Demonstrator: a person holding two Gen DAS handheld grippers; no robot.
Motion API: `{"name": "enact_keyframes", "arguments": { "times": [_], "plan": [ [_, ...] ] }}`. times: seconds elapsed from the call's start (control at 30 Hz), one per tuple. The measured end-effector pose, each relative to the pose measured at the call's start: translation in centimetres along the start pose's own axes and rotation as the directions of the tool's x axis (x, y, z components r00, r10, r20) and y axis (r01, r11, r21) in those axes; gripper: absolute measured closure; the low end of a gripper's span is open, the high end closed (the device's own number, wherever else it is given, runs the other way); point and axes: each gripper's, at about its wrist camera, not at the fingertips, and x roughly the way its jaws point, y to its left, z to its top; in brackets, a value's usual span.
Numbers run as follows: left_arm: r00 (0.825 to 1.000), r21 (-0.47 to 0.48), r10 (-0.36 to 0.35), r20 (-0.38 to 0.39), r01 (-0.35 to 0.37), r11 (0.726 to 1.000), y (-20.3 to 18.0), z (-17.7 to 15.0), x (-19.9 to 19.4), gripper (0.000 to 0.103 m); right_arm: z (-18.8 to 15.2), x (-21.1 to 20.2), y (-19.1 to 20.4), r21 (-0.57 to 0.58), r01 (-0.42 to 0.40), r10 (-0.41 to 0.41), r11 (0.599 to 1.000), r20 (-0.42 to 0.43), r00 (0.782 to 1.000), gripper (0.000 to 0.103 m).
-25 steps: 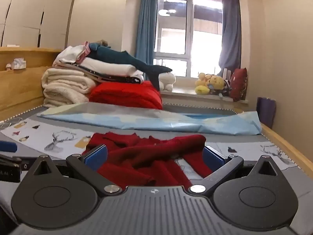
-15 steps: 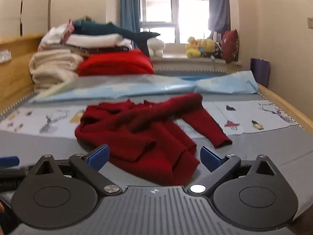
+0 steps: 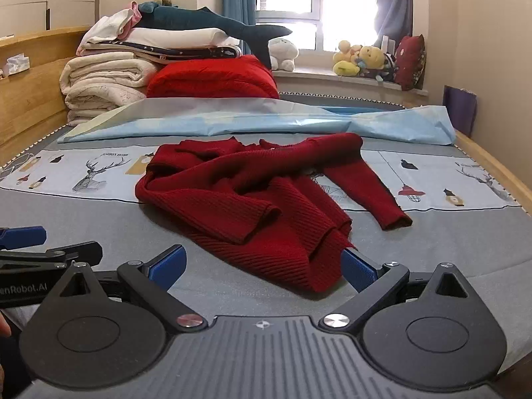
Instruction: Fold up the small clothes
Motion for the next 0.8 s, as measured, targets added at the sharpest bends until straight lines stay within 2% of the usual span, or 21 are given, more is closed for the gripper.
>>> {"name": "enact_keyframes", "arguments": {
  "times": [0.33,0.8],
  "plan": [
    [0.999,-0.02,-0.015,0.034,0.015,1.0,0.1,0.2,-0.5,0.013,-0.3,-0.2,0.5,-0.016,-0.006,0.006,1.0,0.007,1.0,0.005],
    [0.999,-0.032,-0.038,0.028,0.039,0.999,0.5,0.2,-0.7,0.013,-0.2,0.1,1.4,-0.021,-0.032,0.032,0.999,0.012,0.999,0.008]
  ]
}}
